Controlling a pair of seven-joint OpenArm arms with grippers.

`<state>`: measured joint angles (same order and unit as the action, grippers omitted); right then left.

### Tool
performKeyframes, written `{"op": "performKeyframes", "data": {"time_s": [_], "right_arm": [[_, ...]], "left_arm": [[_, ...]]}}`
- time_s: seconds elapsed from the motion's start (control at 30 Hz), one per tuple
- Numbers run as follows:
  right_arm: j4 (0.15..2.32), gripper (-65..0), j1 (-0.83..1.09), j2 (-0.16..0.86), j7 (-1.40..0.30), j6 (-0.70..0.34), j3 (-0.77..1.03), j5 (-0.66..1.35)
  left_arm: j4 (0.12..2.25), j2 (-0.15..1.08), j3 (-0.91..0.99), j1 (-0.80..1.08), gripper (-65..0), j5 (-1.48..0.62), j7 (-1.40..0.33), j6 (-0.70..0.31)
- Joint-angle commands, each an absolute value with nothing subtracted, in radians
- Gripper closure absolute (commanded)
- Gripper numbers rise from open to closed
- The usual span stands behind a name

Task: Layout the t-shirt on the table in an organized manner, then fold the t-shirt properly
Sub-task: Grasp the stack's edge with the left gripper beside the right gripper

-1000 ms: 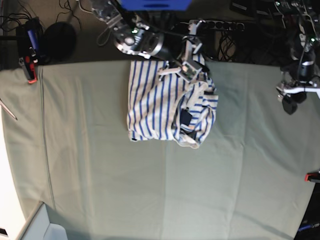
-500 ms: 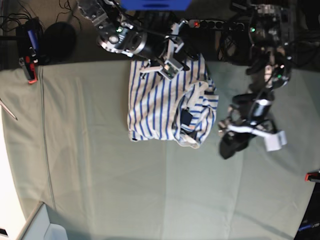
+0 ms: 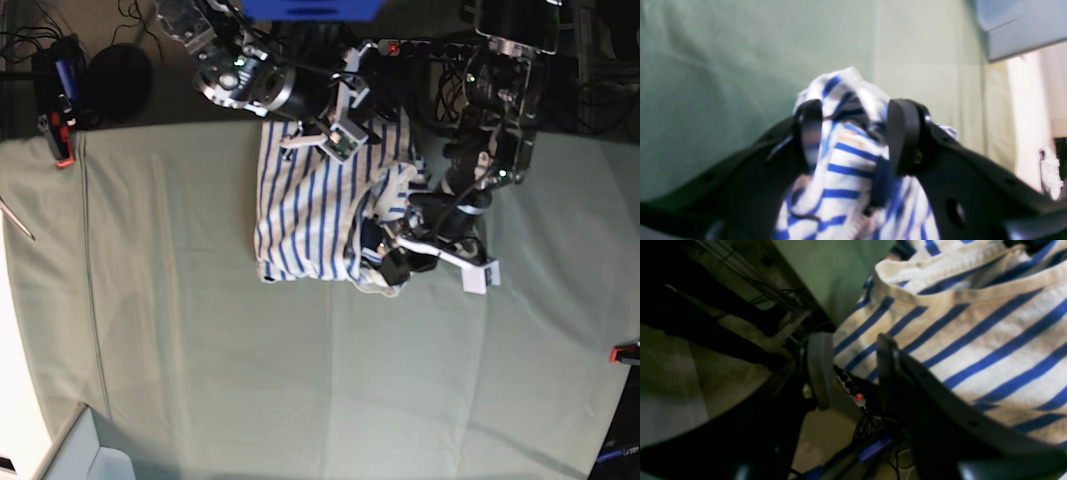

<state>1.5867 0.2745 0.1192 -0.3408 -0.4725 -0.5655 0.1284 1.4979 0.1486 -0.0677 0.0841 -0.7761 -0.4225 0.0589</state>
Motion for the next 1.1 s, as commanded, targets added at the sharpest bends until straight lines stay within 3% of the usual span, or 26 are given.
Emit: {"op": "performKeyframes", "data": {"time_s": [0.0,0.63,0.93,1.07], "right_arm": [[1.601,-22.9,0.269,0.114,-0.317,-0.475,-0.567,0.143],[1.598,-22.9,0.269,0.114,-0.317,-0.475,-0.568,0.143],[1.561,-22.9,0.265,0.114,-0.318,-0.475,-0.572,0.143],[1.558,-22.9,0.265,0.114,-0.318,-0.475,-0.573,0.143]], "left_arm": [[1.508,0.143,-0.079,0.054,-30.8,-0.786,-0.403,0.047],[1.377,0.082,-0.091,-0.028,-29.7,-0.792,-0.406,0.045],[1.374,0.081,-0.114,-0.07,0.0,-0.788,-0.401,0.045],[1.374,0.085,-0.108,-0.071,0.0,-0.788,-0.401,0.045]]}}
